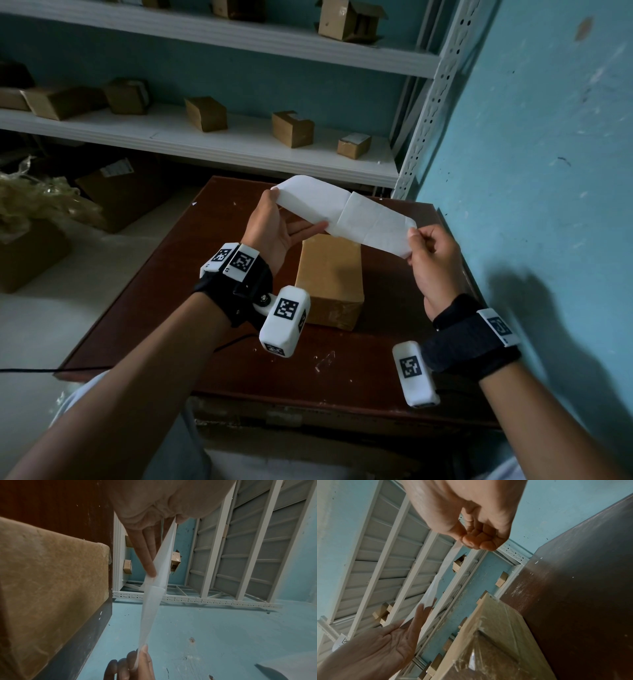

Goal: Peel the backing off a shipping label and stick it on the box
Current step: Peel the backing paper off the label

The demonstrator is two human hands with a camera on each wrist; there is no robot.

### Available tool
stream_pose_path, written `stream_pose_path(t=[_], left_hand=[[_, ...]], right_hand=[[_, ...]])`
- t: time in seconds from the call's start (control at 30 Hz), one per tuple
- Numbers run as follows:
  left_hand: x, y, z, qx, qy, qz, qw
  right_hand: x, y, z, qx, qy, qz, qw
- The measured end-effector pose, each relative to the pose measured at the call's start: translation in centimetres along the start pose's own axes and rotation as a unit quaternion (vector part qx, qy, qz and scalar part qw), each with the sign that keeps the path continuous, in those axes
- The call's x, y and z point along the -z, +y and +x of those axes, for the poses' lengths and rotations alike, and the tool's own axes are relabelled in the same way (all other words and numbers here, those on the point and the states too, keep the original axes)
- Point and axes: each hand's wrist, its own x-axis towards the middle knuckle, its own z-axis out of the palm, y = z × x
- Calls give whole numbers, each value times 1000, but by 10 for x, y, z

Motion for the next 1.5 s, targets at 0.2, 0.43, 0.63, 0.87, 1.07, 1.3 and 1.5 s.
stream_pose_path(t=[0.2, 0.43, 0.63, 0.87, 1.07, 1.3, 1.5], left_hand=[[1, 0, 2, 3, 6, -5, 1000], [2, 0, 3, 8, 9, -7, 1000], [4, 0, 3, 3, 2, -3, 1000], [4, 1, 4, 0, 4, -1, 1000], [5, 0, 5, 1, 3, -6, 1000], [3, -2, 4, 0, 8, -2, 1000], [25, 28, 13, -63, 60, -79, 993]], right_hand=[[1, -1, -1, -2, -1, -1, 1000], [0, -2, -1, -2, 0, 4, 1000], [1, -3, -1, -3, 0, 3, 1000], [1, -2, -1, -7, -1, 9, 1000], [2, 1, 1, -7, -2, 9, 1000], [4, 11, 8, -23, 9, -1, 1000], [37, 28, 33, -76, 127, -7, 989]])
